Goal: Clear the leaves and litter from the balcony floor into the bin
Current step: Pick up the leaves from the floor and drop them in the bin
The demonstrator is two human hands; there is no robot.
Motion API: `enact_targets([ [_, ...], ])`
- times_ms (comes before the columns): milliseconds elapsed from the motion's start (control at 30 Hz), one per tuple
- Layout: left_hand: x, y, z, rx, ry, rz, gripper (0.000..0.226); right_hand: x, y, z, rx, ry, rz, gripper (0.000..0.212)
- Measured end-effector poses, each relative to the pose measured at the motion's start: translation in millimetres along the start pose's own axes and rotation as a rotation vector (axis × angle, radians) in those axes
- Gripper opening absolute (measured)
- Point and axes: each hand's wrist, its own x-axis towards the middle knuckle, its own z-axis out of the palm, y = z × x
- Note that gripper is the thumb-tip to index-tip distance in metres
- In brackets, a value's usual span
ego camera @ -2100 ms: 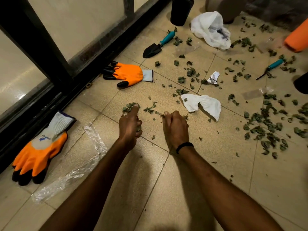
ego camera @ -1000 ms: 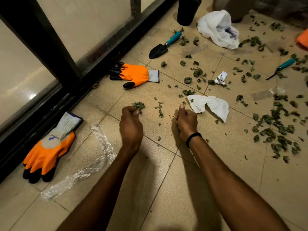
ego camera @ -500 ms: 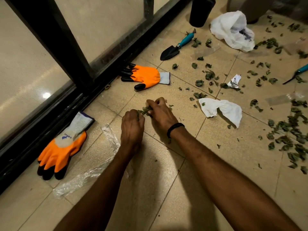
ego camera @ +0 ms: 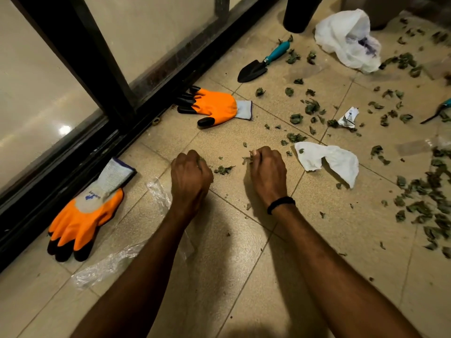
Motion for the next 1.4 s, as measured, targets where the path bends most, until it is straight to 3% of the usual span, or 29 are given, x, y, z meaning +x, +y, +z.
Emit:
enact_targets([
  [67,-9.0,-3.2,1.0,0.056,0.041,0.044,0.018,8.1,2.8,3.4,-0.011,0.015,0.019,0.038],
  [167,-15.7,-10.7,4.8,0.214,0.032,0.060,0.034,9.2,-0.6,16.7,-0.029,-0.036,0.014,0.051],
  [233,-16.3,-14.7,7.5,0.318,-0.013,0.060,0.042,-1.2,-8.0,28.9,-0.146,-0.068,-0.112,0.056],
  [333,-16.2,-17.0,8.9,0.367,-0.015,0.100,0.035,-18.3,-15.3,40.4,-0.298,-0.041,-0.370,0.047],
  [400,-13.7,-16.0,9.9,0.386,0.002,0.119,0.029,-17.9,-11.0,44.0,-0.313,-0.016,-0.419,0.033],
  [600,-7.8,-13.8,15.1,0.388,-0.042,0.181,0.019,-1.8,-4.3,36.8,-0.149,0.031,-0.130,0.021],
  [733,-3.8,-12.7,13.3,0.354,-0.090,0.167,0.026,6.2,7.0,7.7,0.291,0.041,0.253,0.014],
  [800,-0.5,-10.9,9.3,0.261,-0.151,0.086,0.026,7.7,4.6,-9.0,0.571,0.011,0.481,0.020],
  [900,1.1,-9.2,0.6,0.085,-0.154,-0.029,0.019,9.4,-4.2,-27.3,1.063,-0.170,0.760,0.020],
  [1033,4.8,-2.0,-20.7,-0.373,-0.137,-0.284,0.018,10.7,-19.1,-29.7,1.469,-0.416,0.888,0.020],
  [1167,9.1,0.7,-53.0,-0.913,-0.167,-0.631,0.030,-2.0,-56.3,-16.8,1.551,-0.526,0.823,0.026],
  [1400,-16.3,-19.3,-159.6,-1.248,0.073,-0.802,0.034,-64.7,-163.4,1.2,1.577,-0.794,0.715,0.029],
])
